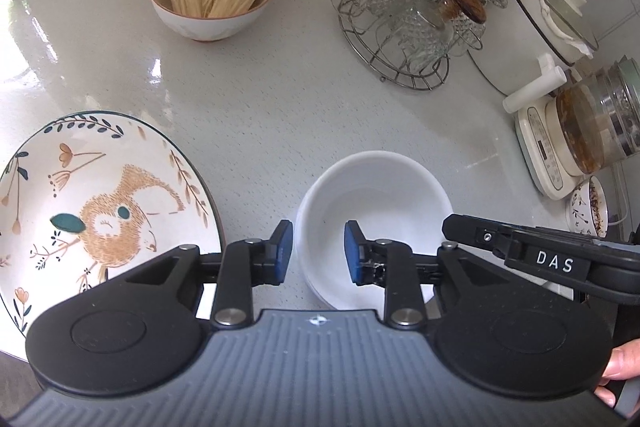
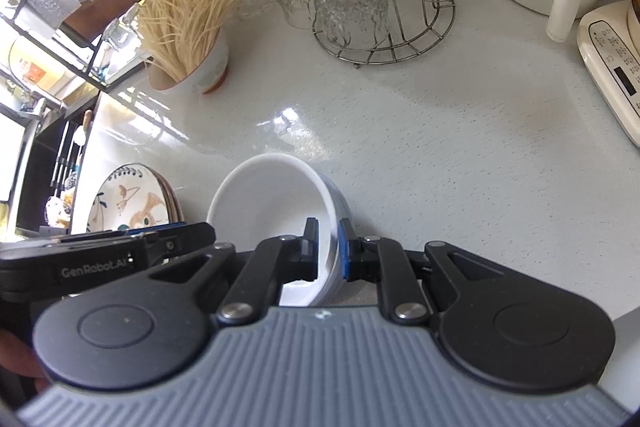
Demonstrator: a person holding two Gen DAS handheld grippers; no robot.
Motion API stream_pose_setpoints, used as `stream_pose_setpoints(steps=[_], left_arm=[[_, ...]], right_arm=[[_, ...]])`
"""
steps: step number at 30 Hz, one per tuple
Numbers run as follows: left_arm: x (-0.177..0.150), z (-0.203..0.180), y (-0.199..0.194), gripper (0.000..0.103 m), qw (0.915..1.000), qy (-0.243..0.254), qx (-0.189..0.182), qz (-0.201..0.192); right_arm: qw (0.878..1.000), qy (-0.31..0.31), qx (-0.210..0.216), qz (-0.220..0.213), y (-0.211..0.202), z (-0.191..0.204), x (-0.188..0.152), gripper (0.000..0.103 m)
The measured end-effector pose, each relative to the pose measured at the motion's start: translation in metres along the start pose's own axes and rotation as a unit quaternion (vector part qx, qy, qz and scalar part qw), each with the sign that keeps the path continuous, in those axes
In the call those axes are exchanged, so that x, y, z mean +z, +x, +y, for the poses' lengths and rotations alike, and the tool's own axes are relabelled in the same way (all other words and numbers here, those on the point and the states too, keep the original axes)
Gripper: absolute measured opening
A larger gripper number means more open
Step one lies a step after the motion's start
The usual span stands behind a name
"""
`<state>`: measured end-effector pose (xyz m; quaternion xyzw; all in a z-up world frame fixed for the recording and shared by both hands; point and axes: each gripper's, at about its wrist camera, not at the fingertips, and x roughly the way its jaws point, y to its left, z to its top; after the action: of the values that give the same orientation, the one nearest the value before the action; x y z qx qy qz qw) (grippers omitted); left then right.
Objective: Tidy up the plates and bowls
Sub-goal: 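Lower the white bowl into the translucent bowl and open both tools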
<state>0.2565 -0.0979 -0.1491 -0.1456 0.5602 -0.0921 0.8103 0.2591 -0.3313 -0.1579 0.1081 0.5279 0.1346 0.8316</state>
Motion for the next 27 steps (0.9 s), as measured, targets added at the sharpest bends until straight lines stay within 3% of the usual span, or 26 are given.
stream_pose_setpoints(steps=[4, 6, 8, 22, 27], left_arm=[[0.001, 0.001, 0.002, 0.032, 1.0, -0.002, 0.002, 0.0], [0.001, 0.002, 0.005, 0.032, 1.0, -0.003, 0.002, 0.002], [0.001, 0.002, 0.007, 0.032, 1.0, -0.002, 0.004, 0.003], [-0.001, -0.001, 0.035, 0.032, 0.9996, 0.004, 0.017, 0.025], [-0.001, -0.003, 0.042, 0.032, 0.9993, 0.005, 0.02, 0.033]], right_arm=[[1.0, 0.01, 0.006, 0.004, 0.001, -0.005, 0.004, 0.019], [1.0, 0.018, 0.013, 0.001, 0.001, -0.008, 0.005, 0.061], [0.999, 0.023, 0.022, -0.005, 0.0, -0.011, 0.004, 0.072], [0.997, 0.059, 0.04, 0.035, 0.027, -0.028, -0.007, 0.07], [0.996, 0.063, 0.043, 0.043, 0.034, -0.031, -0.008, 0.063]])
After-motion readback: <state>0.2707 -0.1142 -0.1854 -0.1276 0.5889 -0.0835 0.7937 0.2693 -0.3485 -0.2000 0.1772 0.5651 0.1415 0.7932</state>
